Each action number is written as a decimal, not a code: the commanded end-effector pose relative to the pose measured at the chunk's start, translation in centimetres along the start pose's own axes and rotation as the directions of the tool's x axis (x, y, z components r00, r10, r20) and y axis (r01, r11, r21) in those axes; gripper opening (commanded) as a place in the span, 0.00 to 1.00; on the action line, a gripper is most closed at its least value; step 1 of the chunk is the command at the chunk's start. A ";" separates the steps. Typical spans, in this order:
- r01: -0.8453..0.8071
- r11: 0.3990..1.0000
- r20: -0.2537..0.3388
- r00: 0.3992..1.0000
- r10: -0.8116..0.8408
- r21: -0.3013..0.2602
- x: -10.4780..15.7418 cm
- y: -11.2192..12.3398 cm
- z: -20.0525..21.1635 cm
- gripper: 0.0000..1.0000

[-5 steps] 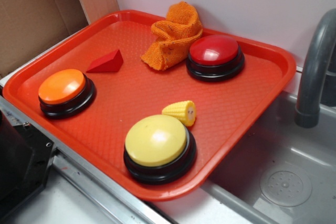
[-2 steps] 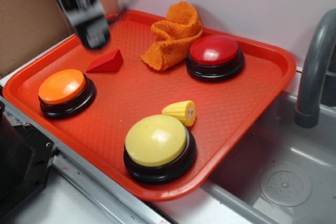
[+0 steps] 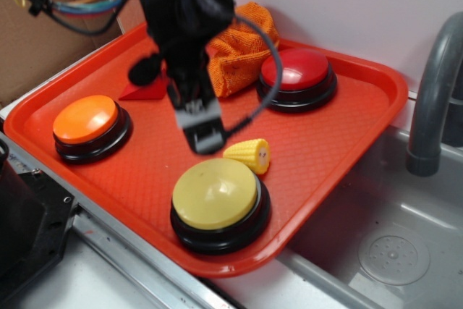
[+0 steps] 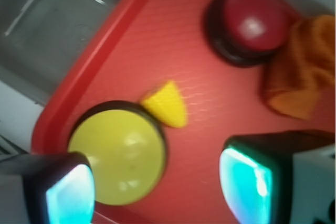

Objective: Push the yellow button.

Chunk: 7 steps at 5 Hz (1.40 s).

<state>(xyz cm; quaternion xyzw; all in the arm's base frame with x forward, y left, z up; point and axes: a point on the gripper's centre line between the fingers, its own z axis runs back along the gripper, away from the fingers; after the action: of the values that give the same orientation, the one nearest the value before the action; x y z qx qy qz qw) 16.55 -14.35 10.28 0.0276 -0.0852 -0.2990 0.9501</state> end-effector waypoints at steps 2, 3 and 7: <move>-0.060 0.989 0.010 0.998 0.062 -0.136 -1.1 -3.7 -2.3 1.00; -0.070 0.987 -0.043 0.997 0.064 -0.146 -0.9 -2.9 -3.3 1.00; -0.146 0.985 -0.147 0.980 0.131 -0.097 -0.9 -2.7 -3.9 1.00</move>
<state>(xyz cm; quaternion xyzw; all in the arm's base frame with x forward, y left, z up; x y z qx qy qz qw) 15.02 -15.03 4.87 0.0013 0.0127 -0.2328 0.9724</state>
